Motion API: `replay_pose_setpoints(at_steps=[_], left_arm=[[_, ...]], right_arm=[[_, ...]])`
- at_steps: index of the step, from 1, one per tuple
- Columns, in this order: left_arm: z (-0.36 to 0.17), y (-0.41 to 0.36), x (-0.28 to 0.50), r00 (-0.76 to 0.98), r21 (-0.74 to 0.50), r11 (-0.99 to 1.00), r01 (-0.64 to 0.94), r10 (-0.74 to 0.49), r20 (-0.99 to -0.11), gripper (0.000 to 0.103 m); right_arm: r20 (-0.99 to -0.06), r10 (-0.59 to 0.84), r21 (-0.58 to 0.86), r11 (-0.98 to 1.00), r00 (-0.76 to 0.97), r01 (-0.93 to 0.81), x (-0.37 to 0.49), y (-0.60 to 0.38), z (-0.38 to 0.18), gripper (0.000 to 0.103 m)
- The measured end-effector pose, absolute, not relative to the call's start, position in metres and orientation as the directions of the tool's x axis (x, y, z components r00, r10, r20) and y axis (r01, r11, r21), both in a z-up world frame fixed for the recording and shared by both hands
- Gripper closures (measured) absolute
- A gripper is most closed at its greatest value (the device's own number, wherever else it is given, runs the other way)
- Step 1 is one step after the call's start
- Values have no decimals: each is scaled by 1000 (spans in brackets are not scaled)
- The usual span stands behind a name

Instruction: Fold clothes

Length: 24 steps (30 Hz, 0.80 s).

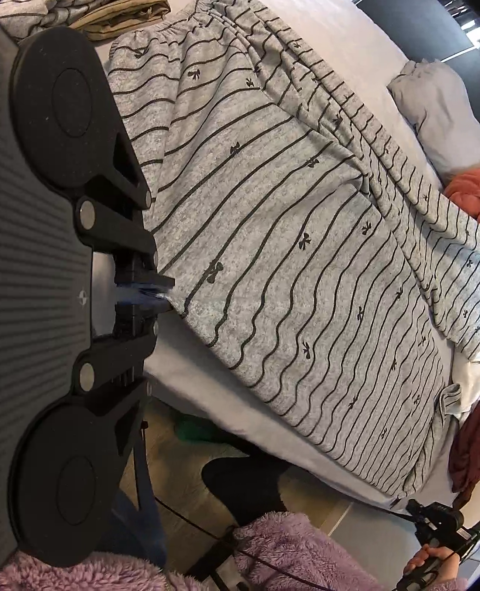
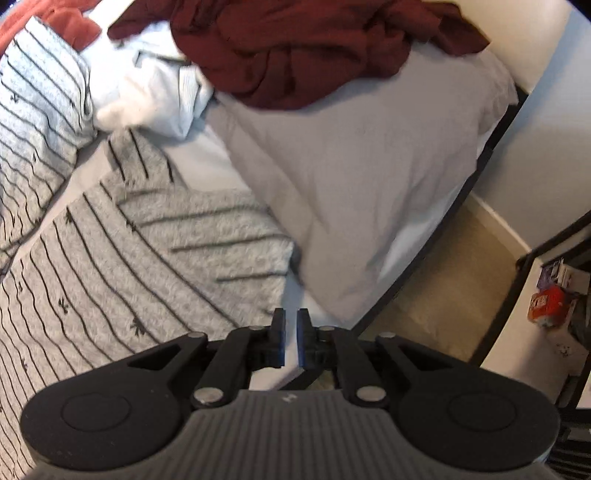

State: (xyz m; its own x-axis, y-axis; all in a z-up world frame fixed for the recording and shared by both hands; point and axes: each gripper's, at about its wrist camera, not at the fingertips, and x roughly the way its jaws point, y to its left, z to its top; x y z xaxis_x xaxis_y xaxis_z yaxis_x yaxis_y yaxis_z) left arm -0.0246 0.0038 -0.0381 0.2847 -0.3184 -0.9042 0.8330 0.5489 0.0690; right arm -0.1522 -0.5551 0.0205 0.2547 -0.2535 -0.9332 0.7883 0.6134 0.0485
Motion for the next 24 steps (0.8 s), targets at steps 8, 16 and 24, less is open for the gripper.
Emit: replay_pose_setpoints(at_steps=[8,16,24], left_arm=[[-13,5,-17,297,-24,556,831,-480,-826,57],[-11,15,20,416,-21,716,698,-430,-802,57],[-10,28,48,443,-73,799,596,-404,-800,57]], right_arm=[[-837,-183,217,754,515,620,-126,-556,28,60],[-762,-142,186,886,632,424,-70,-559,16,54],[-781,-107,75,962,616,263,-35,-549,7,39]])
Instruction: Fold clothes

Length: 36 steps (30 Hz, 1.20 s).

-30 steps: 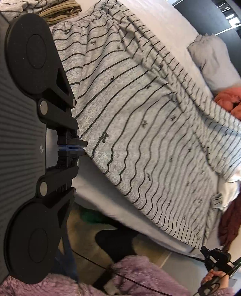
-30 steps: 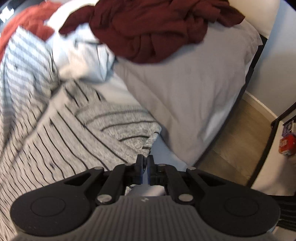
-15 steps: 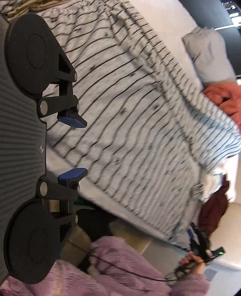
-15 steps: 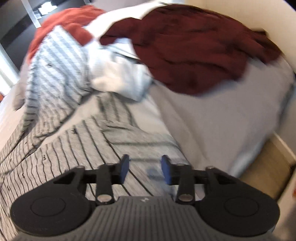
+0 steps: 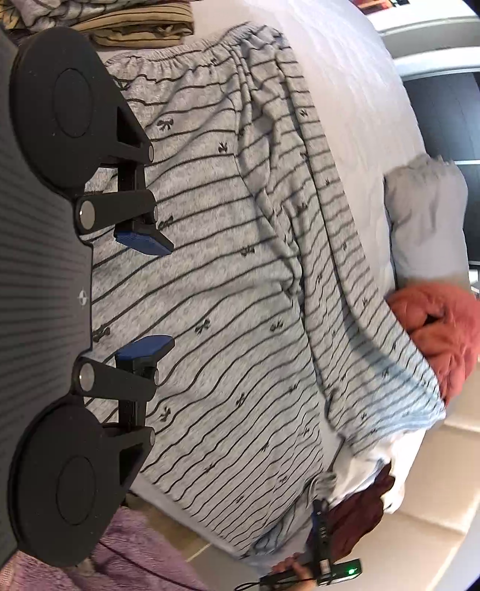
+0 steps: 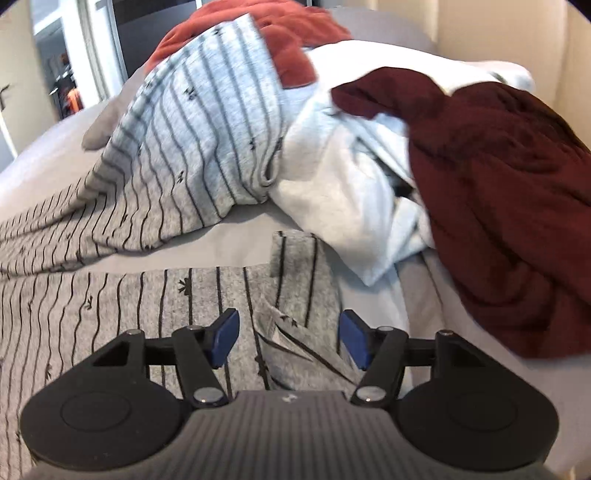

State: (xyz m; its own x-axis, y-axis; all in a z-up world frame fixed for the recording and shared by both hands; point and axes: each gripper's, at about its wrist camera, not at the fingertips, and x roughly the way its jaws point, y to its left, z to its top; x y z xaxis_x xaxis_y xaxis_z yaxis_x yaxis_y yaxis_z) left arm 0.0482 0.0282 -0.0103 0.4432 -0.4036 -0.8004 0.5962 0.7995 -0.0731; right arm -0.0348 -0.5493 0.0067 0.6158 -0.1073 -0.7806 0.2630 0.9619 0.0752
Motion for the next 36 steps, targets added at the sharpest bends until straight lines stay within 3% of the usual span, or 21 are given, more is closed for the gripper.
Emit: replay_pose_setpoints(at_steps=[5,7,8,15,22,25,26,27,29,36], left_arm=[[-14,33,56,466,-43,831,554,-353,-812,57],[-14,37,57,476,-40,844,534,-339,-811,57],[-13,39,58,482,-39,851,523,-333,-810,57],[-5,62,61,555,-25,905,426,-283,-782,57],[1,100,71,633,-3,964,266,-177,-754,57],[5,119,70,655,-11,980,200,-142,-742,57],[5,125,68,658,-15,982,187,-136,-740,57],[6,131,67,660,-18,984,177,-132,-740,57],[4,141,63,658,-17,986,168,-125,-743,57],[-20,159,59,628,-21,989,146,-109,-771,57]], right_arm=[[-831,-76,57,974,552,220,-20,-542,-10,40],[-842,-85,44,974,533,224,-18,-542,-13,71],[-845,-81,58,968,528,242,-19,-546,-13,95],[-824,-247,20,886,509,463,-37,-575,0,96],[-854,-398,-118,776,335,620,-50,-597,-11,94],[-854,-427,-175,774,297,608,-49,-593,-11,89],[-845,-438,-181,774,306,607,-50,-589,-6,83],[-836,-448,-184,774,318,606,-51,-586,-1,69],[-816,-467,-189,773,341,606,-54,-579,10,56],[-771,-391,-73,838,502,541,-69,-525,53,49]])
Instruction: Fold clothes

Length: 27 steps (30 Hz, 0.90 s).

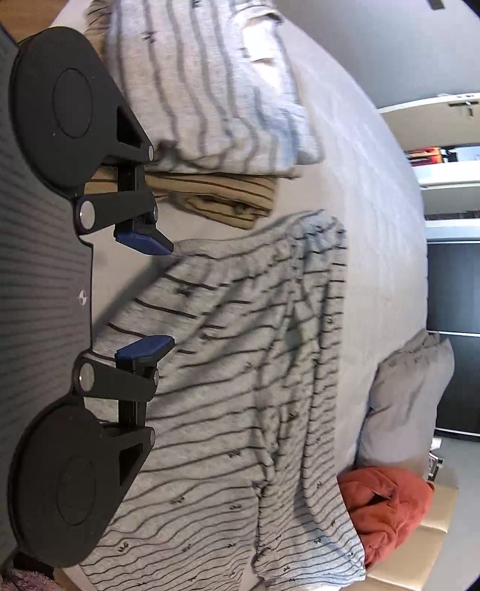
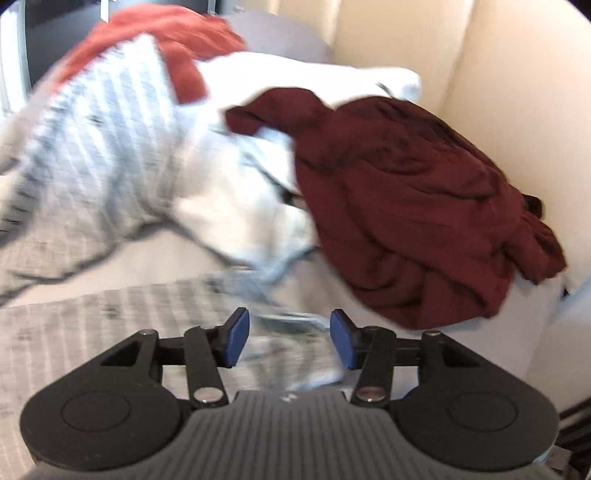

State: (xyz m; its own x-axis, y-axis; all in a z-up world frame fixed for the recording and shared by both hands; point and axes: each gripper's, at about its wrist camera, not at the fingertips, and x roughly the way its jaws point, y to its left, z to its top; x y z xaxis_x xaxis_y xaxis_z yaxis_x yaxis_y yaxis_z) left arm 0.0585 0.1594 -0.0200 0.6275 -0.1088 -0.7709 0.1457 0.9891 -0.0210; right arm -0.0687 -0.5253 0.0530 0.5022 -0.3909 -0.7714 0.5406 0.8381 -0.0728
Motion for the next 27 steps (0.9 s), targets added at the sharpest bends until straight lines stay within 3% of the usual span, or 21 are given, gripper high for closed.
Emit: replay_pose_setpoints(at_steps=[5,12,14,15,17,27], left_arm=[[-38,171,76,646,-65,995,75,-98,-757,57],[-70,180,105,568,-85,996,5,-73,-819,57],[-75,178,107,556,-100,995,15,-91,-826,68],[-77,177,108,551,-108,994,21,-102,-829,76],[-74,171,108,556,-72,996,45,-85,-827,82],[-35,195,61,572,42,996,-84,83,-816,84]], right_arm=[[-752,-254,77,883,609,463,-53,-465,73,45],[-690,-68,206,936,721,285,-32,-375,89,43],[-690,-29,206,950,723,234,-28,-359,91,42],[-695,-25,188,958,719,215,-26,-351,90,42],[-704,-31,150,970,710,191,-20,-340,88,42],[-726,-49,152,961,686,230,-5,-343,82,42]])
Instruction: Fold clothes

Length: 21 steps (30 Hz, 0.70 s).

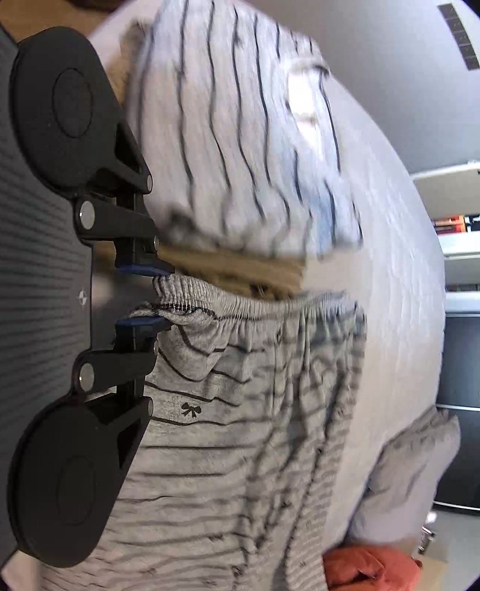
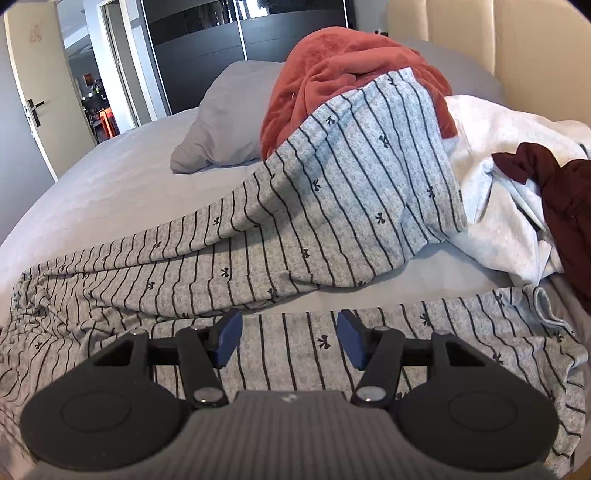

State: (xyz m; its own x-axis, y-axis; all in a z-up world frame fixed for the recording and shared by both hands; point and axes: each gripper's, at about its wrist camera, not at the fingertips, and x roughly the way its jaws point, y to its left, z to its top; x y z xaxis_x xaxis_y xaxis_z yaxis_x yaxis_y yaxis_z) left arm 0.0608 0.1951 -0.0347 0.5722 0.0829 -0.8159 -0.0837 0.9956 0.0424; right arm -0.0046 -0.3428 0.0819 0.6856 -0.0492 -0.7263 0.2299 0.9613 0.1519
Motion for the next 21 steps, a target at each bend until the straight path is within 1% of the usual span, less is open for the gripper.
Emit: replay_pose_setpoints(at_steps=[1,4,7,10,12,16,19,21], left_arm=[[-36,198,55,561,42,995,-91,86,-823,84],[-47,200,47,534,100,992,-71,122,-836,84],[-60,198,52,510,94,994,-55,109,-853,82],[-58,195,53,506,96,994,-51,109,-856,74],[-44,190,49,519,91,996,-26,91,-850,49],[-14,178,44,554,102,993,58,52,-831,43],[8,169,50,589,97,987,130,1,-808,42],[18,168,68,602,86,983,164,-31,-798,42]], right_arm=[[-730,-51,147,962,682,229,-5,-342,81,42],[-738,-55,143,962,673,235,-5,-343,79,42],[-740,-62,144,958,670,248,-6,-347,78,41],[-743,-71,140,956,666,258,-8,-352,77,40],[-748,-77,131,957,660,260,-9,-356,76,38],[-757,-80,116,960,649,254,-10,-366,77,36],[-762,-82,98,966,642,240,-6,-374,79,36],[-766,-83,86,969,638,230,-4,-380,80,36]])
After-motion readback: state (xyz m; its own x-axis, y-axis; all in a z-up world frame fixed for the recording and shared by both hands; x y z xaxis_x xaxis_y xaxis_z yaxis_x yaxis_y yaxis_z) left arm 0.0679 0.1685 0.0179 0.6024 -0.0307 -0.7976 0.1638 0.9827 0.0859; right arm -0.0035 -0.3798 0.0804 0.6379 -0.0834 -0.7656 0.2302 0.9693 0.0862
